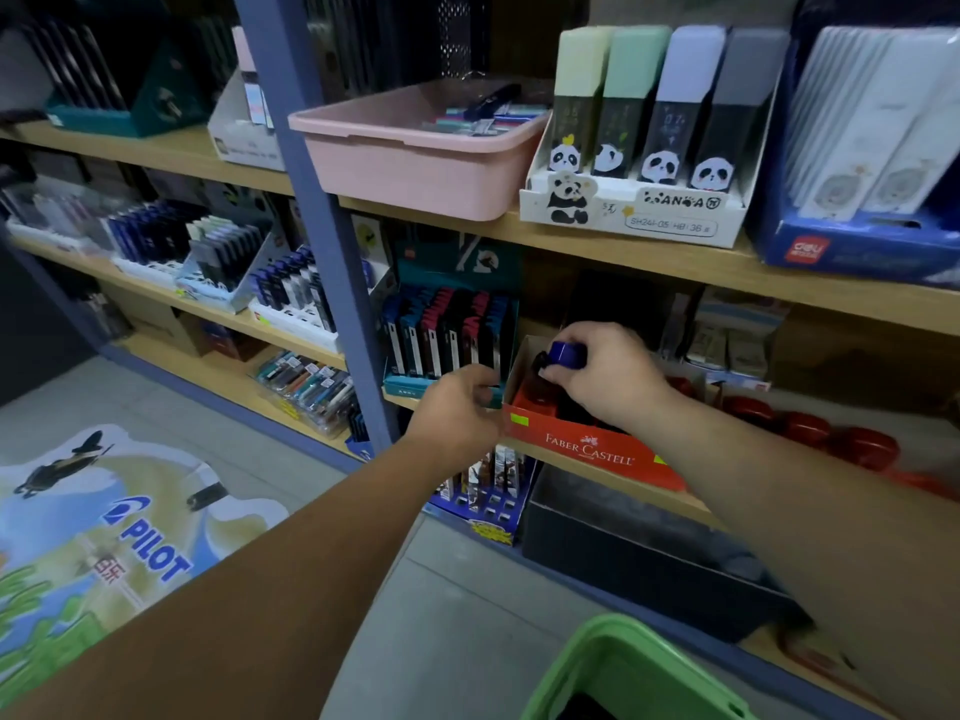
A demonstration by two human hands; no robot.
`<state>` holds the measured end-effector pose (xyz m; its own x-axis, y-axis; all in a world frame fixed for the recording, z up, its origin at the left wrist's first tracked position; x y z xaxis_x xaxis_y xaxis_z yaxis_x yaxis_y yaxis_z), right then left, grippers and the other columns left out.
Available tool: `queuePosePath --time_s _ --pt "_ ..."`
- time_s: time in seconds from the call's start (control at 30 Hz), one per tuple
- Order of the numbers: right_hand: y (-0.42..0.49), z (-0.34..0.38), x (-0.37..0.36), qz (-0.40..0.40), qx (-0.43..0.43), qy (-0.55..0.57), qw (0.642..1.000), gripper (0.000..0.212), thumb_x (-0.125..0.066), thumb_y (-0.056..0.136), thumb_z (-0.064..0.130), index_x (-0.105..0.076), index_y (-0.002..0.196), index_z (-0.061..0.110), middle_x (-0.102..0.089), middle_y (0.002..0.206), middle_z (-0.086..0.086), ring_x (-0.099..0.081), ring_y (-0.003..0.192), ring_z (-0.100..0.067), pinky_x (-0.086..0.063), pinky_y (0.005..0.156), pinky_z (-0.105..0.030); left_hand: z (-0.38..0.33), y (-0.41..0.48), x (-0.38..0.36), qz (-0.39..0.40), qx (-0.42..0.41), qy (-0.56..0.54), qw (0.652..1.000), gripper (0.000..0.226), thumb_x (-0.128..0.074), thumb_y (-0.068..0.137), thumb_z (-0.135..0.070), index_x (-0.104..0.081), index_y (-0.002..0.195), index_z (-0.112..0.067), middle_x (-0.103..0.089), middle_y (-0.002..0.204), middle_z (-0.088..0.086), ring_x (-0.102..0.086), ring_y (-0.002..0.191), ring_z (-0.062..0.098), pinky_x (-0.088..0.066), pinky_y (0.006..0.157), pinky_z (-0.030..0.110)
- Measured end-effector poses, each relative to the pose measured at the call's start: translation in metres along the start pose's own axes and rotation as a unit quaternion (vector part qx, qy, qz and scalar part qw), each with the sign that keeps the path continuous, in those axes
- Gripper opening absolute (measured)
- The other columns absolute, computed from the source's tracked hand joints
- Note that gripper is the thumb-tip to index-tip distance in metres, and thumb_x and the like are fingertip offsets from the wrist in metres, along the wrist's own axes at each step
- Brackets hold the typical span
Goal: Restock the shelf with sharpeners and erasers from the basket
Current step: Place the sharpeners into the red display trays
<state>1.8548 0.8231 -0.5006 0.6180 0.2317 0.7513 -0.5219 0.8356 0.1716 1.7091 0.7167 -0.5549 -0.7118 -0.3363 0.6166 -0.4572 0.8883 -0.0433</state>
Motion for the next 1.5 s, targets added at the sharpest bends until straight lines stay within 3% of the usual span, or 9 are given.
queuePosePath --time_s 0.33,0.5,0.6,0.7,0.9,1.03,1.2,1.33,1.5 --pt "0.002 0.017 -0.024 0.115 0.045 -0.128 0.984 0.02 -0.086 0.084 0.037 -0.069 0.095 0.035 -0.067 0.095 0.007 -0.064 0.094 -0.019 -0.058 0.084 -0.042 -0.008 0.005 -0.015 0.007 -0.017 -0.01 1.0 0.047 -0.068 0.088 -0.015 -0.061 0.134 -0.021 -0.065 0.126 -0.003 -0.065 0.109 0.017 -0.059 0.093 0.041" --pt "-0.013 0.012 0.016 0.051 -0.018 0.101 0.993 0.035 -0.084 0.088 0.027 -0.068 0.119 0.02 -0.066 0.104 0.001 -0.065 0.092 -0.019 -0.055 0.077 -0.034 -0.043 -0.007 0.003 -0.073 -0.091 0.054 0.992 0.043 -0.069 0.089 -0.018 -0.063 0.131 -0.022 -0.056 0.123 -0.002 -0.06 0.105 0.016 -0.054 0.088 0.031" --pt "-0.042 -0.013 0.017 0.151 -0.13 0.246 0.949 0.044 -0.075 0.091 0.004 -0.061 0.131 0.018 -0.07 0.11 -0.01 -0.066 0.087 -0.02 -0.05 0.061 -0.029 -0.07 -0.017 -0.016 0.002 -0.108 -0.082 0.991 0.05 -0.059 0.086 -0.01 -0.062 0.133 -0.024 -0.061 0.119 -0.002 -0.065 0.092 0.009 -0.061 0.083 0.031" --pt "-0.065 -0.03 0.037 0.192 -0.15 0.25 0.937 0.059 -0.072 0.079 -0.015 -0.063 0.128 0.015 -0.073 0.115 -0.014 -0.071 0.1 -0.029 -0.052 0.065 -0.032 -0.103 -0.033 -0.043 0.069 -0.124 -0.159 0.977 0.048 -0.063 0.091 0.003 -0.066 0.132 -0.021 -0.07 0.116 -0.001 -0.068 0.089 0.007 -0.058 0.08 0.022" --pt "-0.097 -0.073 0.101 0.077 -0.198 0.359 0.909 0.042 -0.082 0.078 -0.01 -0.07 0.116 0.005 -0.074 0.117 -0.018 -0.076 0.103 -0.03 -0.065 0.08 -0.034 -0.139 -0.055 -0.073 0.095 -0.138 -0.127 0.978 0.016 -0.076 0.093 -0.019 -0.071 0.108 -0.017 -0.072 0.097 0.008 -0.063 0.071 0.0 -0.055 0.069 0.014" --pt "-0.116 -0.095 0.141 0.065 -0.158 0.234 0.957 0.031 -0.091 0.077 0.026 -0.08 0.106 0.018 -0.078 0.107 -0.002 -0.073 0.101 -0.017 -0.062 0.084 -0.038 -0.169 -0.067 -0.094 0.137 -0.122 -0.145 0.972 0.015 -0.074 0.095 -0.019 -0.067 0.108 -0.017 -0.073 0.1 0.013 -0.074 0.09 0.02 -0.063 0.076 0.029" --pt "-0.116 -0.093 0.181 0.033 -0.043 0.075 0.996 0.032 -0.081 0.091 0.022 -0.072 0.122 0.021 -0.071 0.097 -0.006 -0.066 0.088 -0.017 -0.058 0.087 -0.036 -0.209 -0.063 -0.116 0.129 -0.125 -0.169 0.969 0.028 -0.071 0.095 -0.007 -0.064 0.122 -0.012 -0.074 0.099 0.01 -0.073 0.092 0.019 -0.063 0.078 0.029" --pt "-0.118 -0.161 0.21 -0.054 -0.183 0.063 0.98 0.029 -0.078 0.09 0.022 -0.067 0.112 0.008 -0.075 0.102 -0.015 -0.074 0.089 -0.03 -0.062 0.087 -0.05 -0.204 -0.043 -0.129 0.057 -0.098 -0.127 0.985 0.031 -0.058 0.098 0.0 -0.063 0.124 -0.014 -0.07 0.11 0.004 -0.066 0.104 0.015 -0.055 0.096 0.03" --pt "-0.131 -0.213 0.213 -0.11 -0.254 0.151 0.949 0.036 -0.081 0.09 0.019 -0.064 0.12 0.007 -0.074 0.101 -0.014 -0.074 0.094 -0.029 -0.06 0.092 -0.05 -0.169 -0.041 -0.17 0.087 -0.119 -0.008 0.989 0.029 -0.057 0.096 0.006 -0.066 0.117 -0.012 -0.063 0.104 -0.004 -0.061 0.1 0.008 -0.048 0.083 0.01"
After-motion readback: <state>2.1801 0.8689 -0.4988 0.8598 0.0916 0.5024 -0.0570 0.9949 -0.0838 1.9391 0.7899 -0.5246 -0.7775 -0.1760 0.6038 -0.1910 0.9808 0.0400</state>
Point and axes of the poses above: each hand's wrist, its own y-axis towards the middle knuckle, its own x-axis out of the back of the hand, z = x × y, the point moved 10 cm from there along y, towards the middle knuckle
